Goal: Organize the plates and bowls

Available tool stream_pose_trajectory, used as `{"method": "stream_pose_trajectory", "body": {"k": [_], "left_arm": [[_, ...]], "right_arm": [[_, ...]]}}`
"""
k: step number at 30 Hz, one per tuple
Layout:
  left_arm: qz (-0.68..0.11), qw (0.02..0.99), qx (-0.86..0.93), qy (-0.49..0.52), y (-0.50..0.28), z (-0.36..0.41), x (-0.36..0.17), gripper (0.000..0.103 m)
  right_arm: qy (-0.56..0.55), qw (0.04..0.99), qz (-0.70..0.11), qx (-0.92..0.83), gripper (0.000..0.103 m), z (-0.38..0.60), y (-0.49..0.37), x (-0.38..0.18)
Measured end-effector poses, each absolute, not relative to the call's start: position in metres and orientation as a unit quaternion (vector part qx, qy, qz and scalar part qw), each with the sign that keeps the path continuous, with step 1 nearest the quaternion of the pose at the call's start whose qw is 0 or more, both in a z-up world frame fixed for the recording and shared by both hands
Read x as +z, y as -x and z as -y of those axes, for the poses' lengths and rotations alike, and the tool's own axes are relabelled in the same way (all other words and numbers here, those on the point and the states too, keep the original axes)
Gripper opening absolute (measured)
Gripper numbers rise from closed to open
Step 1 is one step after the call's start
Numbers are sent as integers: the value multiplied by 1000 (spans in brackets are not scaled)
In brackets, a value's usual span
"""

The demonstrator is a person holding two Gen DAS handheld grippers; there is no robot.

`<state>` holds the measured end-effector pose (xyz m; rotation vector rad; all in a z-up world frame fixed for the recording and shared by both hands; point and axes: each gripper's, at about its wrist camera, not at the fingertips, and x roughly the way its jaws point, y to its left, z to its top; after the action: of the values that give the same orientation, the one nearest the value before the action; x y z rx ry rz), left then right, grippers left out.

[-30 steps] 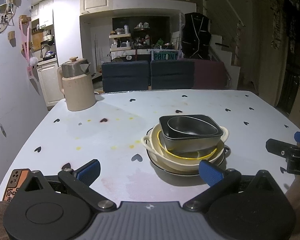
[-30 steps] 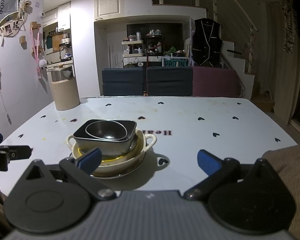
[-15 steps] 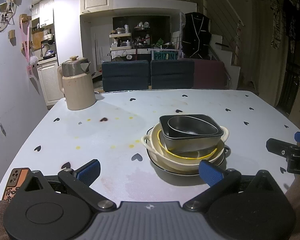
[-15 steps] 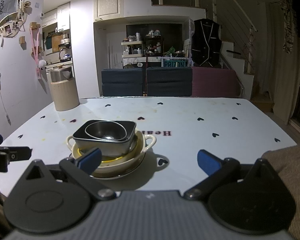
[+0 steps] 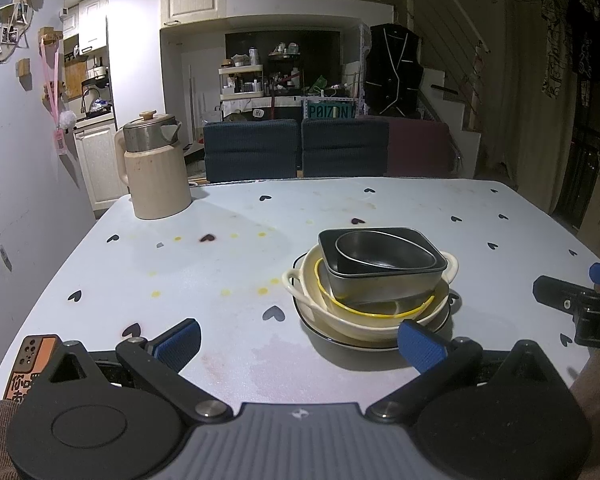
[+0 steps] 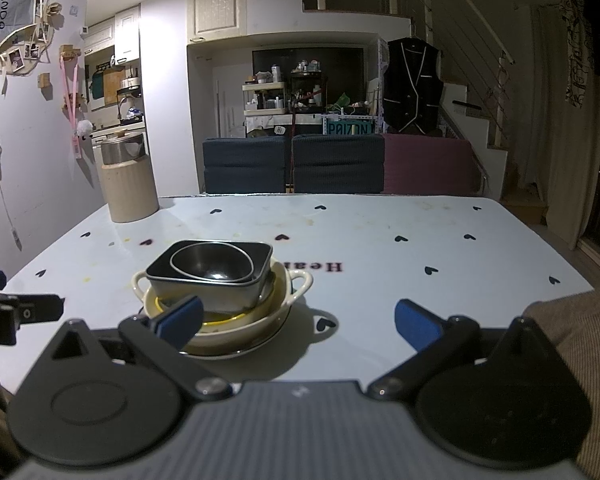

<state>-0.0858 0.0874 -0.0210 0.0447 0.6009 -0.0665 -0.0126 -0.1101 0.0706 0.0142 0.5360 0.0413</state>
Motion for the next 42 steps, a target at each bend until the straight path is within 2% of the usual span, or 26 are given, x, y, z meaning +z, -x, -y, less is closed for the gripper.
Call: {"method": "stream_pose_trajectory", "body": {"k": [42], "left_arm": [[-298,954,-31,-13,85,-89,-23,103]], "right_arm": [[-7,964,-265,20,103,109,13,70]]}}
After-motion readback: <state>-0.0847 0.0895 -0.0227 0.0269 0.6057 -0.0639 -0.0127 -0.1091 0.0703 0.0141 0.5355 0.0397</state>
